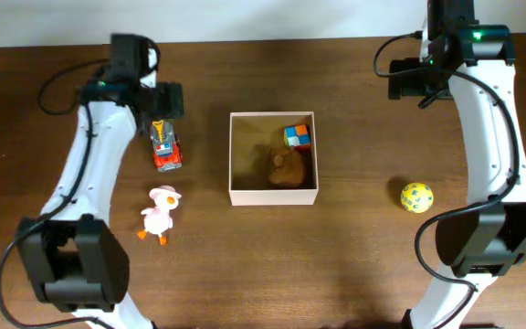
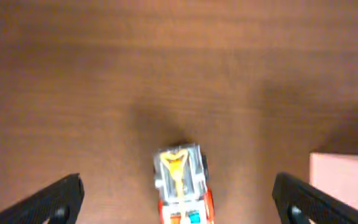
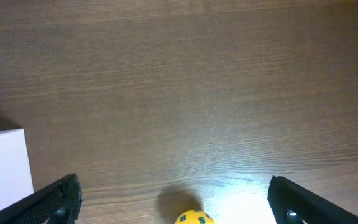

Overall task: Pack container
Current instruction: 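Move the left gripper up and over the red toy fire truck, then lower the left gripper onto the fire truck, then close the left gripper on the fire truck and lift it, then carry the fire truck right and lower it into the box, then release the fire truck in the box's left side with the left gripper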

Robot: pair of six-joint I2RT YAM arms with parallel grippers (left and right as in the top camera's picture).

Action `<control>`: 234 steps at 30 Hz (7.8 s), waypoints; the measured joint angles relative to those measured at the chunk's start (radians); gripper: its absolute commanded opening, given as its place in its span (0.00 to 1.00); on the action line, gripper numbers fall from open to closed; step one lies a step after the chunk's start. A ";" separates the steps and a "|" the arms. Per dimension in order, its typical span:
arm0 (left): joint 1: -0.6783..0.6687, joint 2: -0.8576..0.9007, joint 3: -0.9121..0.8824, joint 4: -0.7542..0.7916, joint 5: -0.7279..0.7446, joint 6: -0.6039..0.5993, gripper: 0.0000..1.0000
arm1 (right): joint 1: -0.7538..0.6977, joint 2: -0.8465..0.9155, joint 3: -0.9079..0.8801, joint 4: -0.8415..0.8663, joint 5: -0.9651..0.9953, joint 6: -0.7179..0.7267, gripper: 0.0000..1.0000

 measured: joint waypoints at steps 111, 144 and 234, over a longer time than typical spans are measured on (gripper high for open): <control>0.012 0.479 0.207 -0.186 0.087 -0.182 0.96 | 0.000 0.000 0.000 0.000 0.000 0.000 0.99; 0.012 0.489 0.265 -0.265 0.036 -0.196 0.50 | 0.000 0.000 0.000 0.000 0.000 0.000 0.99; -0.383 0.490 0.551 -0.463 0.135 -0.329 0.85 | 0.000 0.000 0.000 0.000 0.000 0.000 0.99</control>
